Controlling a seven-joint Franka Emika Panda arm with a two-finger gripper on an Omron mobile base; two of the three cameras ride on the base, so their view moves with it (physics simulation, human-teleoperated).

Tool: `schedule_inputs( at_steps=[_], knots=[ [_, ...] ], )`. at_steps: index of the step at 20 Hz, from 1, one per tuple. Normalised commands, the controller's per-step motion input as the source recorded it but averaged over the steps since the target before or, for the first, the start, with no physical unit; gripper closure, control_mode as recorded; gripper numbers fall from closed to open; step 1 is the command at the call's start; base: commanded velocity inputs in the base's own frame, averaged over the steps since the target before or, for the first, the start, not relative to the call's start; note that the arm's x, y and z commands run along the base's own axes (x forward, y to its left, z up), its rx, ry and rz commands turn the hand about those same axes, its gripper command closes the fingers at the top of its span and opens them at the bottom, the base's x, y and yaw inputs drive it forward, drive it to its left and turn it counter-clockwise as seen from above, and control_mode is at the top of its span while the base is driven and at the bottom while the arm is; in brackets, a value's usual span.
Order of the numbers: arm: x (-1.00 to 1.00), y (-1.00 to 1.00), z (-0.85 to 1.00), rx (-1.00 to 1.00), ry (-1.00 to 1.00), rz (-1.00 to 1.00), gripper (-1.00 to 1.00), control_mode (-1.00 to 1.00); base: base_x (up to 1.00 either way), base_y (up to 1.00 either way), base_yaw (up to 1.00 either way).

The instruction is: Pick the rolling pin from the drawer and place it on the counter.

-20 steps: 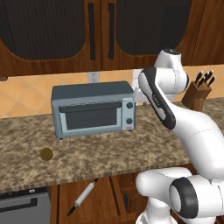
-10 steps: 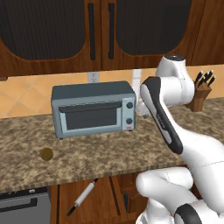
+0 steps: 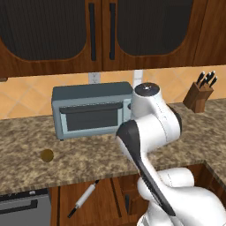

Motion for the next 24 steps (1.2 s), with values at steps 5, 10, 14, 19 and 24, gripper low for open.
schedule_inputs(
  at_steps=[5, 10, 14, 19, 24],
  knots=[
    [-0.35, 0.55, -0.46, -0.31, 0.07, 0.20, -1.00, -1.00, 0.00, 0.00, 0.00],
    [-0.42, 0.87, -0.76, -0.31, 0.14, 0.24, -1.00, -1.00, 0.00, 0.00, 0.00],
    [-0.24, 0.97, -0.77, -0.31, 0.16, 0.27, -1.00, -1.00, 0.00, 0.00, 0.00],
    [-0.09, 0.44, -0.16, -0.16, 0.07, 0.09, -1.00, -1.00, 0.00, 0.00, 0.00],
    [-0.01, 0.41, -0.11, -0.01, 0.04, 0.05, -1.00, -1.00, 0.00, 0.00, 0.00]
  ],
)
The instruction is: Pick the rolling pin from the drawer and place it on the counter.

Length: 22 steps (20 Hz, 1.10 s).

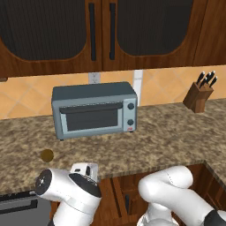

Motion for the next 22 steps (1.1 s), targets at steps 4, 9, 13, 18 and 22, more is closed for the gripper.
schedule_inputs(
  at_steps=[4, 9, 13, 18, 22],
  knots=[
    [-0.10, 0.51, -0.09, 0.00, 0.09, 0.05, -1.00, -1.00, 0.00, 0.00, 0.00],
    [-0.10, 0.14, -0.74, 0.05, 0.14, 0.06, -1.00, -1.00, 0.00, 0.00, 0.00],
    [0.00, 0.01, -0.65, 0.28, 0.07, 0.07, -1.00, -1.00, 0.00, 0.00, 0.00],
    [-0.14, -0.21, -0.80, 0.46, 0.04, 0.07, -1.00, -1.00, 0.00, 0.00, 0.00],
    [-0.06, -0.08, -0.20, 0.01, 0.07, 0.09, -1.00, -1.00, 0.00, 0.00, 0.00]
  ],
)
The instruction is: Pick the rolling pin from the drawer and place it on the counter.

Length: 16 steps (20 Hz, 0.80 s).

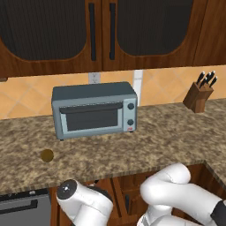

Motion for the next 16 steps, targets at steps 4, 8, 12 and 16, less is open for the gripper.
schedule_inputs(
  at_steps=[4, 8, 12, 16],
  knots=[
    [0.12, 0.07, -0.38, -0.17, 0.08, 0.07, -1.00, -1.00, 0.00, 0.00, 0.00],
    [0.07, 0.00, -0.36, -0.12, 0.04, 0.09, -1.00, -1.00, 0.00, 0.00, 0.00],
    [0.18, 0.00, -0.25, -0.11, 0.00, 0.08, -1.00, -1.00, 0.00, 0.00, 0.00],
    [0.06, 0.00, -0.36, -0.15, 0.01, 0.10, -1.00, -1.00, 0.00, 0.00, 0.00]
  ],
)
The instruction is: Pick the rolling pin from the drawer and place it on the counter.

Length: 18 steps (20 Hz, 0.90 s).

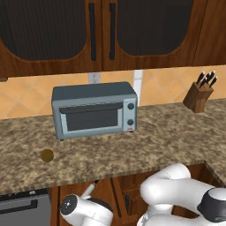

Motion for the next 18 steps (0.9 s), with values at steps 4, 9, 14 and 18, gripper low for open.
schedule_inputs(
  at_steps=[4, 9, 14, 18],
  knots=[
    [-0.65, -0.17, -0.29, -0.10, 0.10, 0.09, -1.00, -1.00, 0.00, 0.00, 0.00],
    [-1.00, -0.55, -0.07, 0.00, 0.01, 0.12, -1.00, -1.00, 0.00, 0.00, 0.00],
    [-1.00, -0.54, -0.03, 0.00, 0.07, 0.12, -1.00, -1.00, 0.00, 0.00, 0.00],
    [-0.61, -0.12, 1.00, 0.13, 0.00, 0.04, -1.00, -1.00, 0.00, 0.00, 0.00]
  ],
)
